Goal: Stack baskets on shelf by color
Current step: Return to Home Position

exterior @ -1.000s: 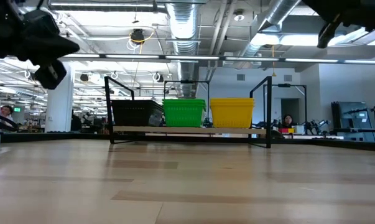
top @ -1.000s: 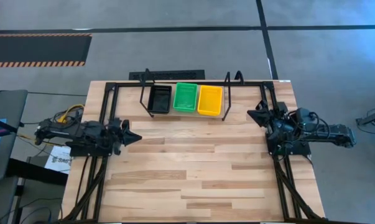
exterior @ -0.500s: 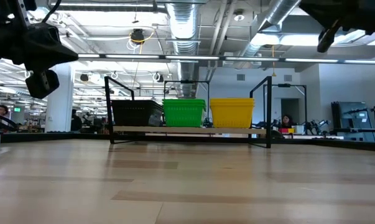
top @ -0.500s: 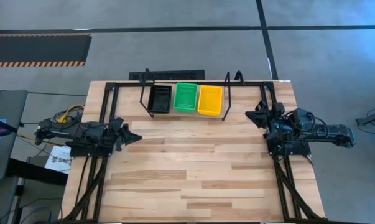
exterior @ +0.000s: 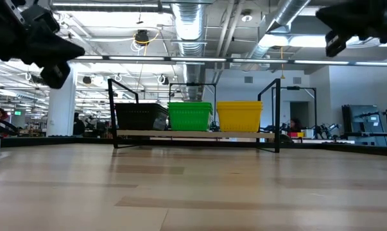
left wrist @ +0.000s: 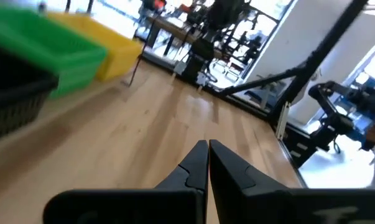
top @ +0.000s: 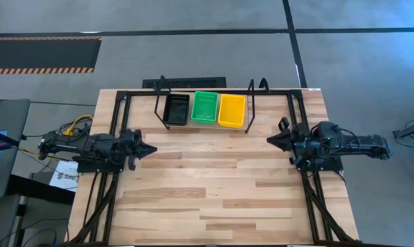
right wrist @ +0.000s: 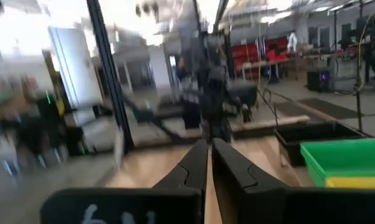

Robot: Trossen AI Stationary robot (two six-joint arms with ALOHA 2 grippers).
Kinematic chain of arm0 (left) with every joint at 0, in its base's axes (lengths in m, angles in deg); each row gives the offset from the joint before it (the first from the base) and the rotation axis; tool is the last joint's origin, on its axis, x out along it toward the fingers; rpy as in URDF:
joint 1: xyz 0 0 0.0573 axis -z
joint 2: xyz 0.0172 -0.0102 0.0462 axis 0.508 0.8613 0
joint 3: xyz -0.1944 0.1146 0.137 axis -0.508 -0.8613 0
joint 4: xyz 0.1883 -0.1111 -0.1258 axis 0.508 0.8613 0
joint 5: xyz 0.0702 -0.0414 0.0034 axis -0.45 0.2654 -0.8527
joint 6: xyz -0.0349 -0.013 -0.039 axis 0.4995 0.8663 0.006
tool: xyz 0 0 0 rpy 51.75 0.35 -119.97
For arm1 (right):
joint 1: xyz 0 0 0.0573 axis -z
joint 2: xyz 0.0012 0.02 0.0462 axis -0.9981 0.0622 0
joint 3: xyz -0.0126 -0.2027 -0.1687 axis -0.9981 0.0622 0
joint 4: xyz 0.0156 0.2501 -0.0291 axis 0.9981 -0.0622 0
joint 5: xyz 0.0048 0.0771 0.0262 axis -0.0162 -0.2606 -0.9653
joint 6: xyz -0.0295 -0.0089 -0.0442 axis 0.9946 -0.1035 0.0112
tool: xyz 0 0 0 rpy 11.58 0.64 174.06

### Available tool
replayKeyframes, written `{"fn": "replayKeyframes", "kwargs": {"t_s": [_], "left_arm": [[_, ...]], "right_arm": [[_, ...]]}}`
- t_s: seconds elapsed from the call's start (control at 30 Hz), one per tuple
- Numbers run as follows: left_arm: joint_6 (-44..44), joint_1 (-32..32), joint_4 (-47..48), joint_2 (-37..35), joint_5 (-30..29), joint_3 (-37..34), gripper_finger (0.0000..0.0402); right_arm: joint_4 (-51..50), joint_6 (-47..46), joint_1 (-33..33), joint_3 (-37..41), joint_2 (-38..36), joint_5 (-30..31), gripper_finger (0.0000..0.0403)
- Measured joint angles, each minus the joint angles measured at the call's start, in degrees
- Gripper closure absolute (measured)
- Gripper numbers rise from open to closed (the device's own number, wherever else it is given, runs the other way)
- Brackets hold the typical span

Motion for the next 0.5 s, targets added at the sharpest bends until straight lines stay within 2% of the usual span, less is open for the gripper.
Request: {"fn": "replayKeyframes", "kwargs": {"t_s": [0.1, 0.2, 0.5], "left_arm": [[-6.3, 0.0, -2.6, 0.0, 1.2, 0.0, 0.0402], [-11.7, 0.0, -5.9, 0.0, 3.1, 0.0, 0.0401], [-14.7, 0.0, -6.1, 0.0, 4.0, 0.0, 0.0402]], "right_arm": [[-4.5, 7.3, -1.2, 0.0, 0.0, 0.1, 0.0359], [-2.4, 13.2, -2.1, 0.7, 0.0, 0.1, 0.0359], [-2.7, 13.3, -2.5, 3.4, -1.2, 0.1, 0.0359]]}}
